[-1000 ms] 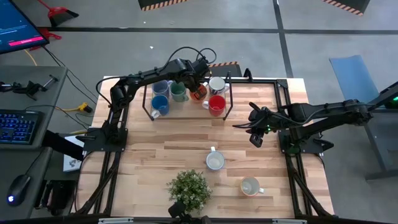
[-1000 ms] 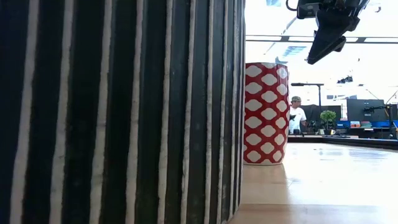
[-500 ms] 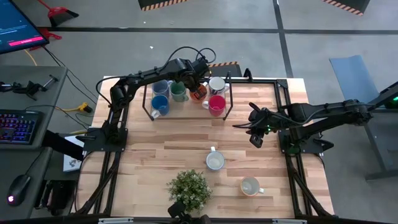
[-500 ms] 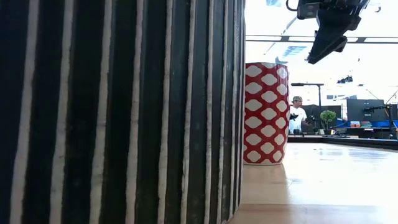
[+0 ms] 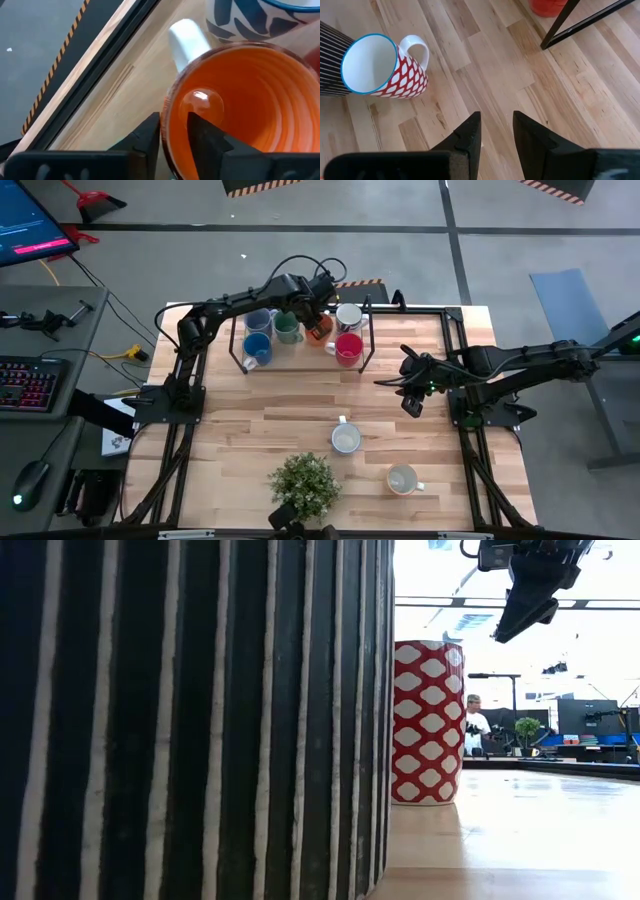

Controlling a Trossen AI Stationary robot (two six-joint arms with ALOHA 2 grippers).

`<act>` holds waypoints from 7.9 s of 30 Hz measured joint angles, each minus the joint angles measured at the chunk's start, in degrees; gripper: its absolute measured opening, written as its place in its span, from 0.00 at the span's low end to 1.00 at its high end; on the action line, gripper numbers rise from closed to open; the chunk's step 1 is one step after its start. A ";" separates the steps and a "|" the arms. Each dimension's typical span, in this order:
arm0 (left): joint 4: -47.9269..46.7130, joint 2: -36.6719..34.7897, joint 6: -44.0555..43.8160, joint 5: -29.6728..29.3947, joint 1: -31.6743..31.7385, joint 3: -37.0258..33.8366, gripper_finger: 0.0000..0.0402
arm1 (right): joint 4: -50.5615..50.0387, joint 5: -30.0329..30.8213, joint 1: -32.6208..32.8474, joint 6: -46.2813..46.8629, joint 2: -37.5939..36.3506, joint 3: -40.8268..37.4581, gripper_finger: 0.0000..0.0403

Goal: Place coffee mugs
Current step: Put the orange mug on the shelf, then put the white red patterned mug on the shelf

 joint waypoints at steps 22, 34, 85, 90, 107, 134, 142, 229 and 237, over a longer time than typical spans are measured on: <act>1.12 -3.98 -1.59 -1.94 -0.09 1.31 0.29 | 0.00 0.02 -0.02 -0.02 0.00 0.00 0.23; -6.19 -7.82 -2.36 11.04 -5.75 2.97 0.29 | 0.02 1.01 -0.02 -0.52 0.00 0.00 0.23; -7.65 0.70 10.59 2.03 -7.85 2.01 0.28 | 0.00 0.87 0.00 -0.48 0.00 0.00 0.23; -8.92 -0.01 10.54 6.38 -8.51 2.06 0.28 | 0.00 0.87 0.00 -0.92 0.00 0.00 0.23; -28.02 -15.79 5.19 11.89 -26.65 -7.62 0.28 | 0.52 -0.88 -0.02 -3.07 0.12 0.00 0.23; -10.22 -48.39 -34.58 1.55 -59.44 -53.09 0.28 | 15.40 2.57 11.63 -11.92 31.88 17.47 0.23; -8.30 -48.33 -37.74 0.44 -63.65 -57.42 0.28 | 1.27 1.66 11.87 -10.05 41.97 29.34 0.23; -4.65 -48.26 -40.60 -3.84 -66.18 -58.49 0.28 | 22.41 14.44 -2.12 -17.00 38.99 28.14 0.00; -4.61 -48.26 -40.60 -5.97 -66.18 -58.49 0.28 | 21.19 3.19 -12.91 -25.95 43.63 36.67 0.00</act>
